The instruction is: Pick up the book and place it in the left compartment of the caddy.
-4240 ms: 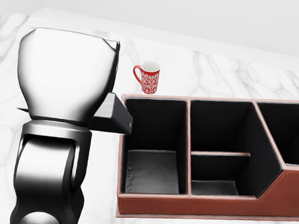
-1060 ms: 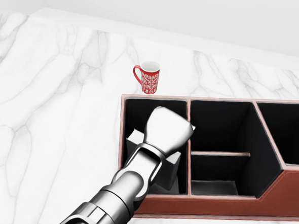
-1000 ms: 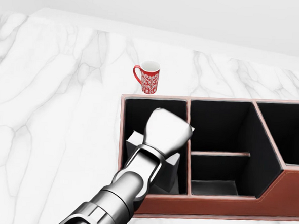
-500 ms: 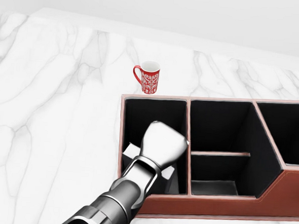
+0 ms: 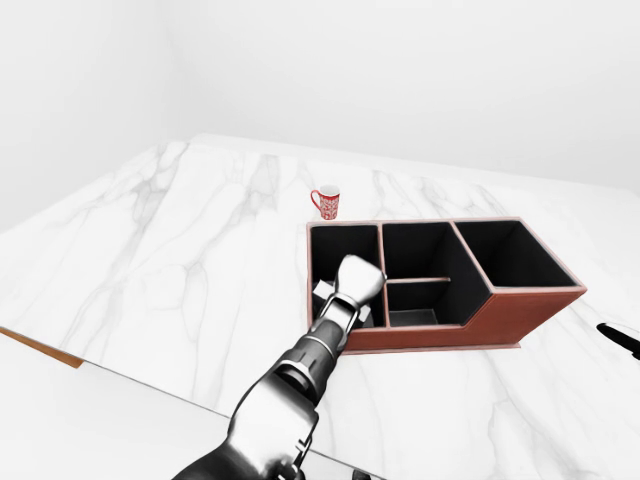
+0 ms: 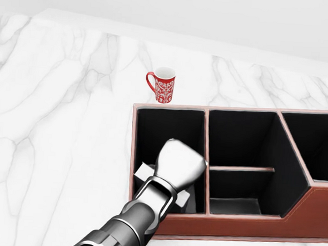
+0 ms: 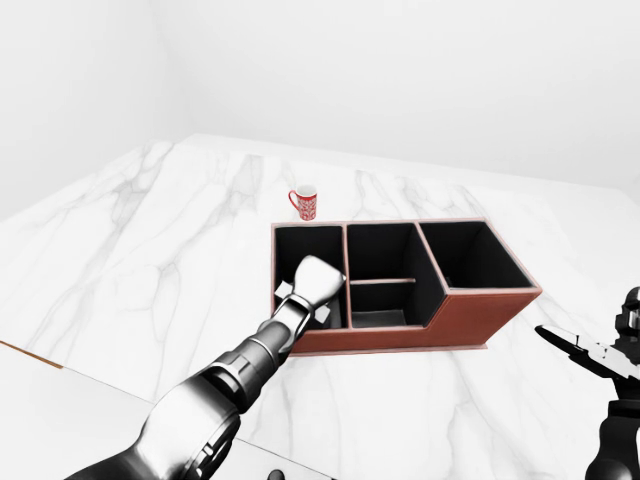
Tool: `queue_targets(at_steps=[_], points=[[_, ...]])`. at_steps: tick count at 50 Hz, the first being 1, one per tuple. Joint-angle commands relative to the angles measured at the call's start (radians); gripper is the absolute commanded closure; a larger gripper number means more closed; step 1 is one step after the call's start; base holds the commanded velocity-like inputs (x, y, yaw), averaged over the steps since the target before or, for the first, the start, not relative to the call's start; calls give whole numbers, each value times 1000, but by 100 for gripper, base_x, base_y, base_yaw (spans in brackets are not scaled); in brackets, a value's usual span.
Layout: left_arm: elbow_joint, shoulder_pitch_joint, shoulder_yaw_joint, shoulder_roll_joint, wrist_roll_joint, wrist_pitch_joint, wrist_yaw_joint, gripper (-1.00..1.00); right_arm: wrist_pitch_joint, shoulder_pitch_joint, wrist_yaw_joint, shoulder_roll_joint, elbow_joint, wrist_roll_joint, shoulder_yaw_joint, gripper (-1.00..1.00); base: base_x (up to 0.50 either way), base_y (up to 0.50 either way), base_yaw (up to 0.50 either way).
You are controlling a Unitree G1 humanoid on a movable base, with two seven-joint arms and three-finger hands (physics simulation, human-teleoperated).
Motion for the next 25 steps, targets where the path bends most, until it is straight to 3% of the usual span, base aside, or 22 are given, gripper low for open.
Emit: queue_targets(at_steps=[1,6,7,8,9,10,22,23,25], points=[[45,68,50,18,-50,0,0,100,0,-2,0,1,3,-2,1,-100,0,0,0],[43,74,45,20,-54,0,0,97,0,3,-2,0,-9,2,-2,-100,0,0,0],[41,73,47,21,-59,0,0,68,0,4,-2,1,-11,2,-3,-100,0,0,0],[39,74,50,22,-66,0,0,23,0,3,0,2,-8,0,-3,-100,0,0,0],[38,77,46,24,-65,0,0,-63,0,1,2,2,-2,-2,-2,-100,0,0,0],[37,79,43,24,-65,0,0,-100,-2,-2,4,2,5,-3,0,-100,0,0,0],[-103,149,30,54,-141,0,0,-100,-2,3,5,6,-5,-6,1,-100,0,0,0],[-208,198,9,67,-124,0,0,-100,-11,1,7,7,4,-9,3,-100,0,0,0],[-238,213,4,70,-118,0,0,-100,-12,2,7,7,5,-9,3,-100,0,0,0]])
